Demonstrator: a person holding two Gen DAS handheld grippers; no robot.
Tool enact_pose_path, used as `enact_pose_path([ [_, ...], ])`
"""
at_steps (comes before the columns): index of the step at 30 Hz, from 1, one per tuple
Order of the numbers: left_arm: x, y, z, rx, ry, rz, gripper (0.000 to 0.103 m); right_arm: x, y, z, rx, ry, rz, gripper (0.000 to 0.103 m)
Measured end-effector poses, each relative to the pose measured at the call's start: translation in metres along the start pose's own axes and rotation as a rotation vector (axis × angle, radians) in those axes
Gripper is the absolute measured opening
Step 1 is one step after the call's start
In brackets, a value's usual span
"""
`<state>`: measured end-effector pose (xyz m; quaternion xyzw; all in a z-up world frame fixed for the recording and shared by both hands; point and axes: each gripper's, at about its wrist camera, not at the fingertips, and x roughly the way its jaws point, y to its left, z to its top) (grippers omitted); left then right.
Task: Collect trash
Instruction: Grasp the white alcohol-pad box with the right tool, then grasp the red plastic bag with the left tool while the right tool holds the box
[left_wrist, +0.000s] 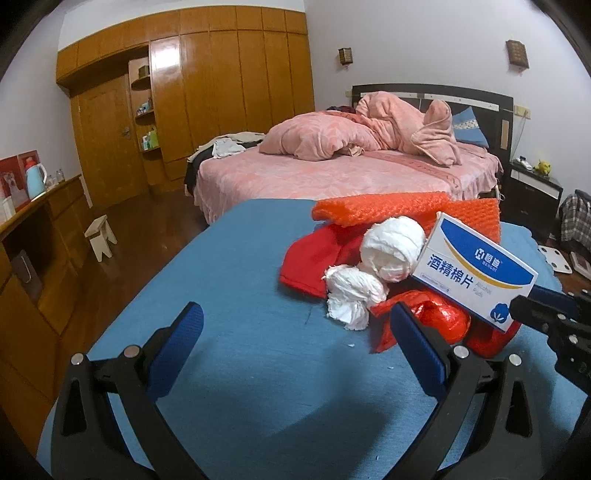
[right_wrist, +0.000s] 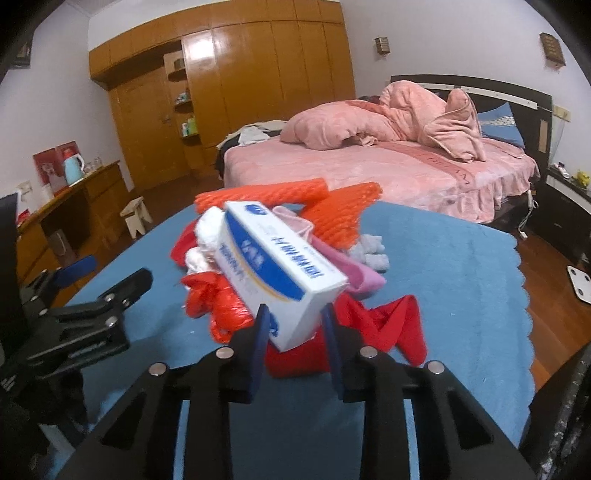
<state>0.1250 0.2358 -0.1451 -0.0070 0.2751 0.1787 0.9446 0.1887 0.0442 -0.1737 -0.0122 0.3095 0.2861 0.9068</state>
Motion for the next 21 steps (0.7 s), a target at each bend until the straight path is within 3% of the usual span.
enact_pose_path([
  [2,0.002,-0.002,0.001,0.006,0.004,0.003,0.098,0.002,-0.001,0.001,0.005,0.001,-0.019,0.032],
  [3,0.003,-0.002,0.001,0.008,0.006,0.003,0.098,0.004,-0.003,0.002,0.014,0.001,-0.024,0.037],
  [5,0.003,-0.001,0.0,0.008,0.008,0.001,0.098,0.008,-0.007,0.005,0.028,0.004,-0.032,0.055],
  [7,0.004,-0.001,0.0,0.007,0.012,-0.001,0.098,0.012,-0.008,0.008,0.032,0.007,-0.027,0.058],
  [11,0.006,0.001,-0.002,0.001,0.022,-0.004,0.098,0.023,-0.006,0.014,0.02,0.021,-0.008,0.057],
  [14,0.006,0.002,-0.002,-0.004,0.022,-0.007,0.098,0.024,-0.007,0.014,0.027,0.023,0.025,0.043],
  [21,0.008,0.002,-0.003,-0.012,0.024,-0.004,0.098,0.011,-0.001,0.003,0.015,0.035,0.062,0.039],
])
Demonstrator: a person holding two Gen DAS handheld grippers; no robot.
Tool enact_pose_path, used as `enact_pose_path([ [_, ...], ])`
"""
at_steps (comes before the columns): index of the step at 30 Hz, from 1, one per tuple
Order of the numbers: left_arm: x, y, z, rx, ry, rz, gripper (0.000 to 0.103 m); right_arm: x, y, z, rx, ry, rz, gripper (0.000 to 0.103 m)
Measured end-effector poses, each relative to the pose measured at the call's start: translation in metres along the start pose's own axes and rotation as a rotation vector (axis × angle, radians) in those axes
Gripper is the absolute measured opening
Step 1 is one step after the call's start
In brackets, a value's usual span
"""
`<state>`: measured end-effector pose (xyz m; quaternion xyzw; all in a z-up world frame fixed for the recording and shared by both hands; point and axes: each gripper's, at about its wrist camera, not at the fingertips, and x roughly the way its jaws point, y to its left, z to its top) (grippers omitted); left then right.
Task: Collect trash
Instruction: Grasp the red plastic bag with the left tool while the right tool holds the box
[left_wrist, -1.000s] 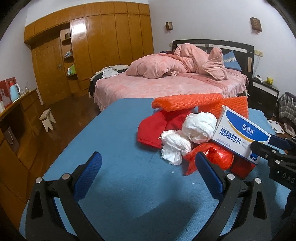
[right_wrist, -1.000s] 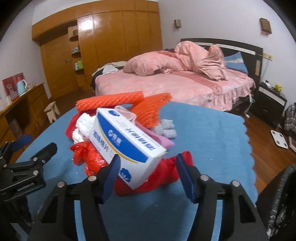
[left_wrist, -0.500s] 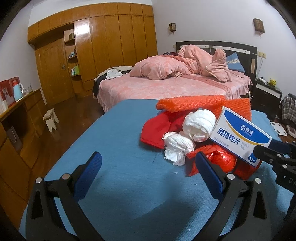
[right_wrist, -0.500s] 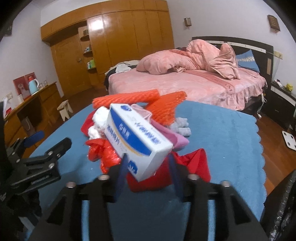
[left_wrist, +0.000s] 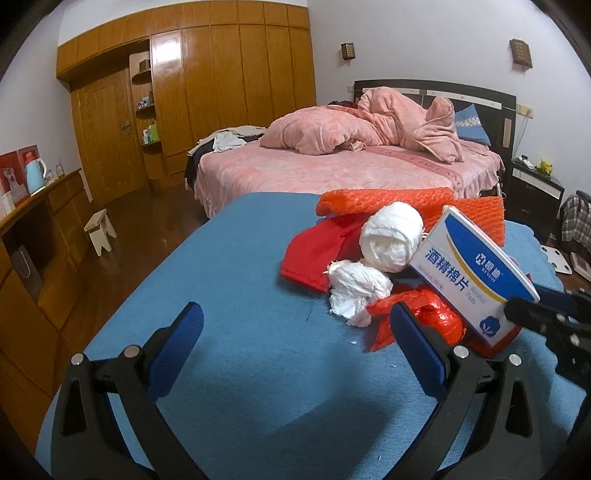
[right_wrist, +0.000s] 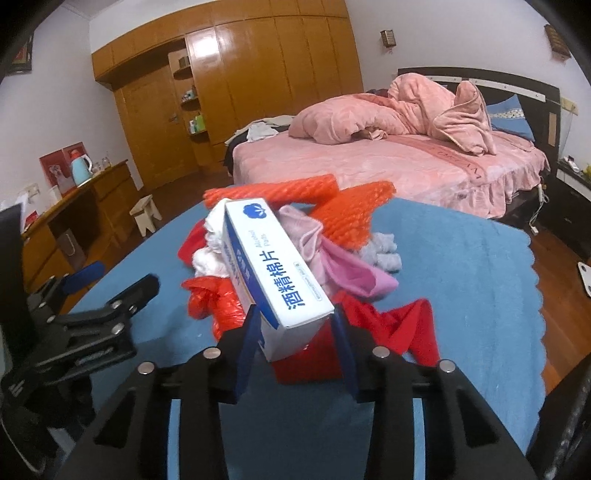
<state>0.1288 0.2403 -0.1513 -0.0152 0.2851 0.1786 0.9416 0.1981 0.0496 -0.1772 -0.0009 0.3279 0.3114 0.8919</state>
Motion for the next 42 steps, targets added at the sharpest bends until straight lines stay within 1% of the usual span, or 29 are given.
enact_pose_path([
  [2,0.0,0.0,0.0,0.0,-0.001,0.0,0.098,0.003,0.002,0.0,-0.006,0.004,-0.01,0.042],
  [3,0.0,0.0,-0.001,-0.001,-0.003,0.0,0.098,0.005,0.002,0.002,-0.003,0.007,-0.011,0.045],
  [4,0.0,0.0,-0.001,-0.002,-0.003,0.0,0.098,0.008,0.002,0.005,0.006,0.008,-0.012,0.051],
  [7,0.0,0.002,-0.002,-0.009,-0.001,-0.002,0.098,0.014,0.001,0.012,0.032,0.007,-0.011,0.054],
  [8,0.0,0.003,-0.002,-0.011,0.002,-0.003,0.098,0.016,-0.001,0.014,0.042,0.013,-0.001,0.052],
  [9,0.001,0.003,-0.002,-0.012,0.004,-0.003,0.098,0.018,-0.002,0.015,0.049,0.021,0.011,0.049],
  [10,0.001,0.003,-0.002,-0.012,0.006,-0.004,0.098,0.02,-0.002,0.015,0.048,0.031,0.024,0.041],
  [12,0.001,0.004,-0.002,-0.012,0.005,-0.005,0.098,0.018,-0.003,0.013,0.044,0.032,0.035,0.04],
  [14,0.001,0.004,-0.002,-0.009,0.003,-0.006,0.098,0.01,-0.004,0.01,0.043,0.02,0.028,0.037],
  [16,-0.001,0.002,-0.002,-0.004,-0.001,-0.007,0.098,0.0,-0.007,0.006,0.058,0.0,0.008,0.036],
  [20,-0.007,-0.009,-0.003,0.007,-0.004,-0.056,0.098,-0.023,-0.013,0.0,0.086,-0.035,-0.014,0.035],
  [25,-0.007,-0.03,-0.003,0.026,-0.002,-0.108,0.098,-0.048,-0.013,-0.014,0.052,-0.056,-0.103,0.035],
  [27,-0.003,-0.04,-0.002,0.031,0.007,-0.13,0.095,-0.05,-0.015,-0.019,0.042,-0.049,-0.114,0.035],
  [28,-0.001,-0.043,-0.002,0.034,0.014,-0.139,0.09,-0.051,-0.017,-0.021,0.042,-0.044,-0.119,0.035],
  [29,0.003,-0.048,-0.001,0.041,0.027,-0.154,0.081,-0.051,-0.018,-0.022,0.045,-0.04,-0.121,0.035],
  [31,0.012,-0.055,-0.002,0.052,0.064,-0.201,0.075,-0.05,-0.023,-0.024,0.064,-0.031,-0.121,0.035],
  [33,0.018,-0.059,-0.003,0.066,0.091,-0.209,0.07,-0.049,-0.025,-0.024,0.068,-0.024,-0.123,0.035],
  [34,0.022,-0.064,-0.003,0.075,0.105,-0.217,0.062,-0.048,-0.027,-0.024,0.069,-0.021,-0.123,0.035],
  [35,0.026,-0.067,-0.004,0.09,0.129,-0.232,0.053,-0.047,-0.028,-0.025,0.073,-0.018,-0.121,0.035],
  [36,0.028,-0.07,-0.004,0.096,0.139,-0.239,0.049,-0.046,-0.027,-0.026,0.076,-0.016,-0.119,0.035],
  [37,0.03,-0.07,-0.004,0.101,0.147,-0.252,0.041,-0.045,-0.027,-0.026,0.078,-0.014,-0.116,0.036],
  [38,0.03,-0.07,-0.005,0.102,0.149,-0.265,0.036,-0.044,-0.028,-0.027,0.077,-0.012,-0.113,0.036],
  [40,0.03,-0.07,-0.005,0.104,0.144,-0.285,0.021,-0.041,-0.027,-0.028,0.073,-0.004,-0.107,0.036],
  [42,0.027,-0.069,-0.006,0.099,0.134,-0.289,0.014,-0.04,-0.027,-0.027,0.074,0.004,-0.105,0.038],
])
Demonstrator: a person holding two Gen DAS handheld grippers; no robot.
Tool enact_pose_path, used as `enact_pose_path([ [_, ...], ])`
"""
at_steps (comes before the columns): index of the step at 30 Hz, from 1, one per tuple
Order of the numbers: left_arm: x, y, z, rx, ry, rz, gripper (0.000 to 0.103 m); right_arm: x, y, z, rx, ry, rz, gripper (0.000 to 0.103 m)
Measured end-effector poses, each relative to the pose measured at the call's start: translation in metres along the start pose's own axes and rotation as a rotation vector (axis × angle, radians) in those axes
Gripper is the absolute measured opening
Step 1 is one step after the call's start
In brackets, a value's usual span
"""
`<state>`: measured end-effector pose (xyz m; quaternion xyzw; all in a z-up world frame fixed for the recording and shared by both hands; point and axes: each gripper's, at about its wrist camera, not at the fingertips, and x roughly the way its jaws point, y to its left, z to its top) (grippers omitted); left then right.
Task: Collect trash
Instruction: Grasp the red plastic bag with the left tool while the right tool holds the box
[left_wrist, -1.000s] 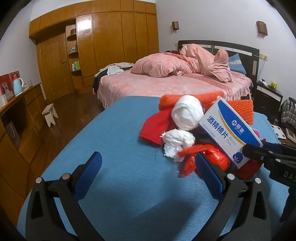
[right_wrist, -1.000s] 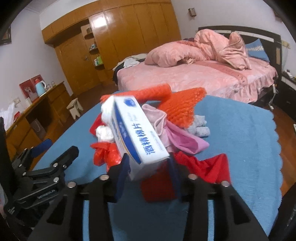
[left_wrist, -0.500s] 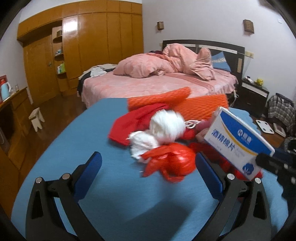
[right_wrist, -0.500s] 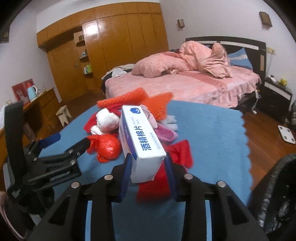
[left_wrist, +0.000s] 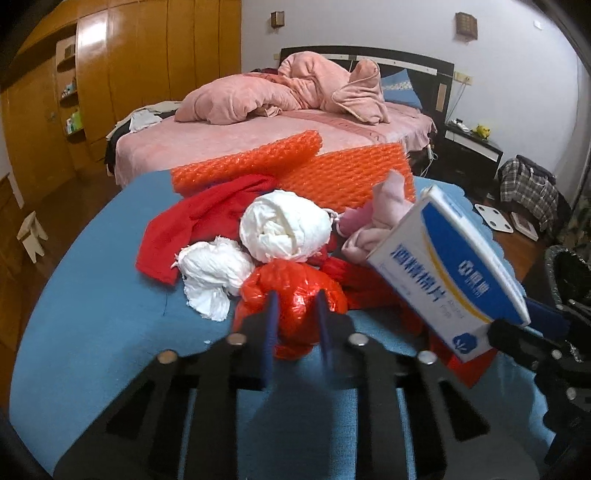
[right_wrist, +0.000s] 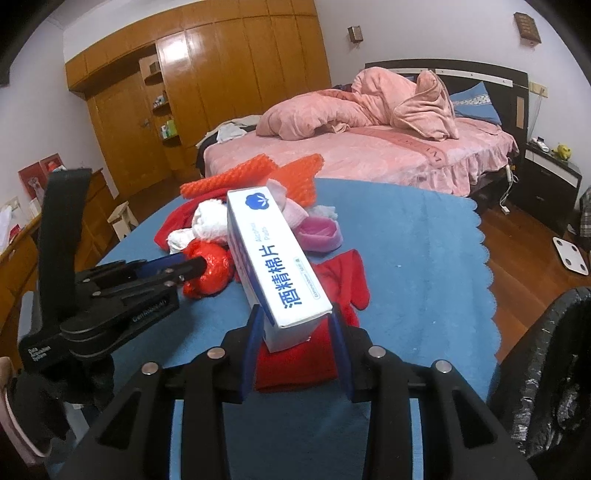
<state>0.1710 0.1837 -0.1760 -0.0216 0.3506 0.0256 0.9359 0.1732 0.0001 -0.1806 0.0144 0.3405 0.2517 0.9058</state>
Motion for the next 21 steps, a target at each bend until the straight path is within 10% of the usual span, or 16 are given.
enact_pose_path([
  [7,-0.025,0.013,-0.005,-0.042,-0.038,-0.013,0.001,0.001,0.003,0.007,-0.016,0.001,0.006,0.065],
  [16,-0.028,0.019,-0.006,-0.039,-0.035,-0.017,0.006,0.022,0.013,0.011,-0.054,0.035,0.046,0.042],
  [21,-0.031,0.015,-0.004,-0.071,-0.063,-0.026,0.049,0.009,0.01,0.01,-0.026,0.009,0.063,0.038],
])
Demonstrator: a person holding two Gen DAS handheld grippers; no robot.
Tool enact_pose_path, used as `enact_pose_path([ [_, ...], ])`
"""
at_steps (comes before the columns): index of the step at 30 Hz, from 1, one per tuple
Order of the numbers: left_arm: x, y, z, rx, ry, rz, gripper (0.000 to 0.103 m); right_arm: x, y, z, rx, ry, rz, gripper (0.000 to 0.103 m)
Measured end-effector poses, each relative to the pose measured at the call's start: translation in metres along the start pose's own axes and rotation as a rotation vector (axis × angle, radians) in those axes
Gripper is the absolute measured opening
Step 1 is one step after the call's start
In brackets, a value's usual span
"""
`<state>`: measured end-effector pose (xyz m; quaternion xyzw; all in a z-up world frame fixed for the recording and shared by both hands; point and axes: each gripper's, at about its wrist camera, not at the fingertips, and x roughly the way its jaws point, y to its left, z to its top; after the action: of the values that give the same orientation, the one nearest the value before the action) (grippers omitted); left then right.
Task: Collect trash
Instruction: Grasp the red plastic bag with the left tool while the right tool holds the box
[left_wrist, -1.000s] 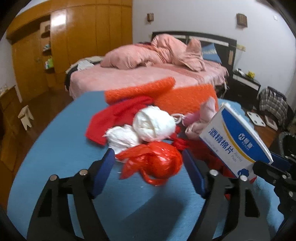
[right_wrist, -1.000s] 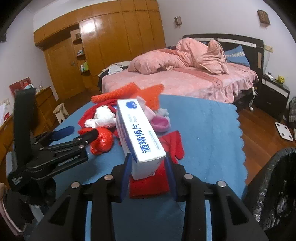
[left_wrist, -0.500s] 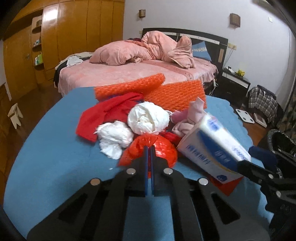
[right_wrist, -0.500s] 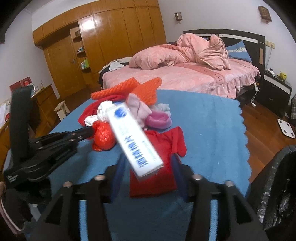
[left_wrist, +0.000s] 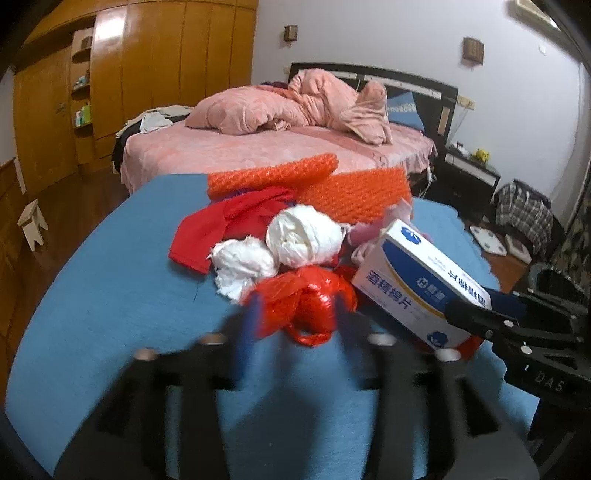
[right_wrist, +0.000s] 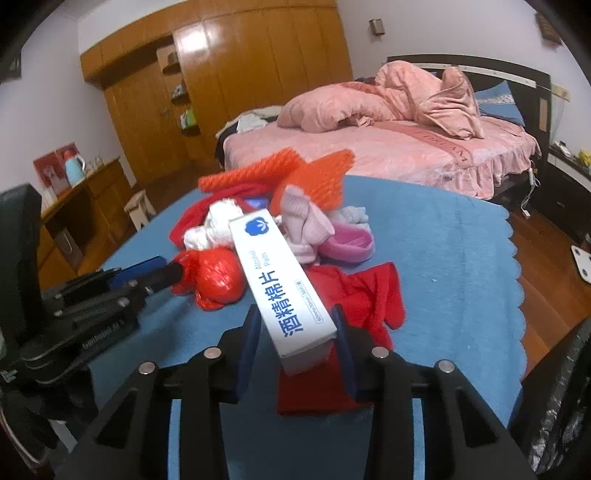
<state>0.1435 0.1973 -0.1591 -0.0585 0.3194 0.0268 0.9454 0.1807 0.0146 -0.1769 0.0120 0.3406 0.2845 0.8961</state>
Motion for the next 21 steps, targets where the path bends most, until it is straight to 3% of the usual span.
enact_pose_path([
  [3,0.006,-0.009,0.003,0.019,0.002,0.0,0.057,-0.007,-0.002,-0.003,0.005,-0.018,-0.03,0.038],
  [8,0.034,-0.017,0.006,0.032,0.065,-0.007,0.053,-0.01,-0.01,-0.003,0.033,-0.018,-0.05,0.038],
  [11,0.046,-0.02,0.007,0.046,0.111,-0.009,0.037,-0.01,-0.015,-0.002,0.048,-0.016,-0.053,0.038],
  [15,0.042,-0.019,0.006,0.048,0.087,-0.013,0.02,-0.011,-0.014,-0.002,0.054,-0.017,-0.052,0.038],
  [16,0.039,-0.018,0.006,0.044,0.077,-0.009,0.014,-0.012,-0.014,-0.002,0.057,-0.02,-0.05,0.038],
  [17,0.035,-0.017,0.006,0.035,0.066,-0.011,0.001,-0.014,-0.013,-0.001,0.06,-0.024,-0.048,0.038],
  [21,0.015,-0.012,0.002,0.009,0.029,-0.023,0.001,-0.027,-0.011,0.004,0.075,-0.05,-0.025,0.035],
])
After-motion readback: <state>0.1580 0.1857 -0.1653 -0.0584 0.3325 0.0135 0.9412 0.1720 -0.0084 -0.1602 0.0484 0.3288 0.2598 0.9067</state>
